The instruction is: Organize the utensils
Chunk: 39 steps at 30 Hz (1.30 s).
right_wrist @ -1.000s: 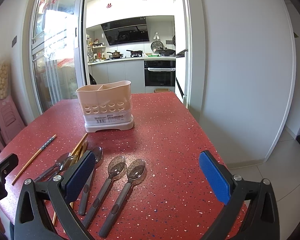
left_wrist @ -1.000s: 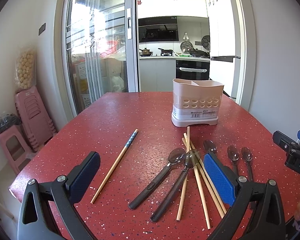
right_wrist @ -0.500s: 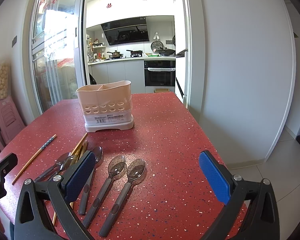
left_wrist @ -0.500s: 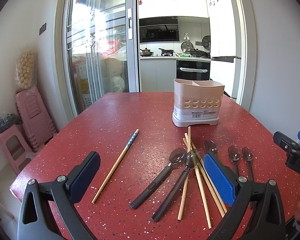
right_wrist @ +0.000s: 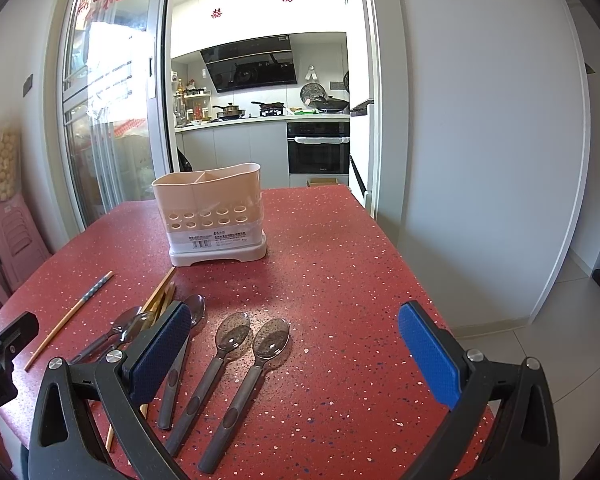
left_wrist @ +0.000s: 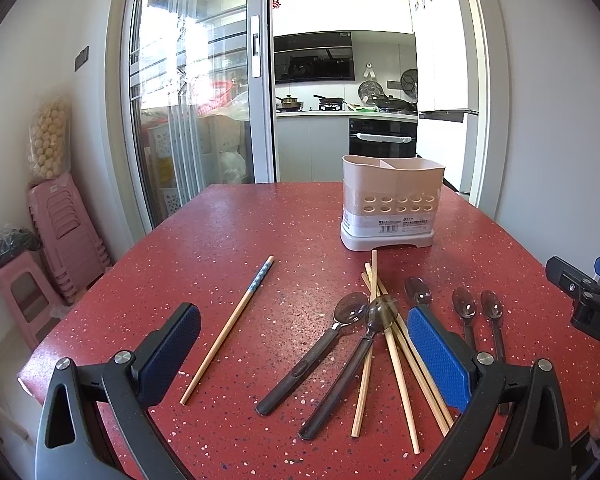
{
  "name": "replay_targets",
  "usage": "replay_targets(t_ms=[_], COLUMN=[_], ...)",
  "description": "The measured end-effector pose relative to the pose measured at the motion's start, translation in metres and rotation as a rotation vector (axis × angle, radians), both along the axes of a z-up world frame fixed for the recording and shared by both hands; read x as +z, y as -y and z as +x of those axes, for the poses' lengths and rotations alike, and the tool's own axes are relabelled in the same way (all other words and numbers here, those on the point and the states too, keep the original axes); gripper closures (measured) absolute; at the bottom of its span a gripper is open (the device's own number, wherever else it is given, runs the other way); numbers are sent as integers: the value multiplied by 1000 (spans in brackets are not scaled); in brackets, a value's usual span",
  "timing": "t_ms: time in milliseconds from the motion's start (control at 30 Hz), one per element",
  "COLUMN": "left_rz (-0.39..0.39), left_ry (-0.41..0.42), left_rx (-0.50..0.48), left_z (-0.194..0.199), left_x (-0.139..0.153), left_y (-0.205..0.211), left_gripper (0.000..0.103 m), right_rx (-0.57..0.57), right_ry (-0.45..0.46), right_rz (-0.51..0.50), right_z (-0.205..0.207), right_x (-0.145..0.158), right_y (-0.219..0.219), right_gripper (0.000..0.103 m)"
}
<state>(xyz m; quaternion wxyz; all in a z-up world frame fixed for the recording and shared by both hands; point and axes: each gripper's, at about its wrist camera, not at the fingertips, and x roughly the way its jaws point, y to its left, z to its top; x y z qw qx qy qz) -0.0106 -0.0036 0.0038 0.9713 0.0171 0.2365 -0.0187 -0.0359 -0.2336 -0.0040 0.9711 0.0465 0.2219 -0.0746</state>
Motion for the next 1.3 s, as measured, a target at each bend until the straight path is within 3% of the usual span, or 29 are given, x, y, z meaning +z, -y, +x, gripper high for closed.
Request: replay_targets(t_ms=[1300], left_rz=[-14], left_ry=[-11], left_rx=[-2], left_z=[1], left_x=[0], left_y=[-1], left_gripper=[0], right_rx=[0], right_ry=[-3], right_rz=[3], right_z=[-1], right_x=[0], right_y=[1], right_gripper=[0])
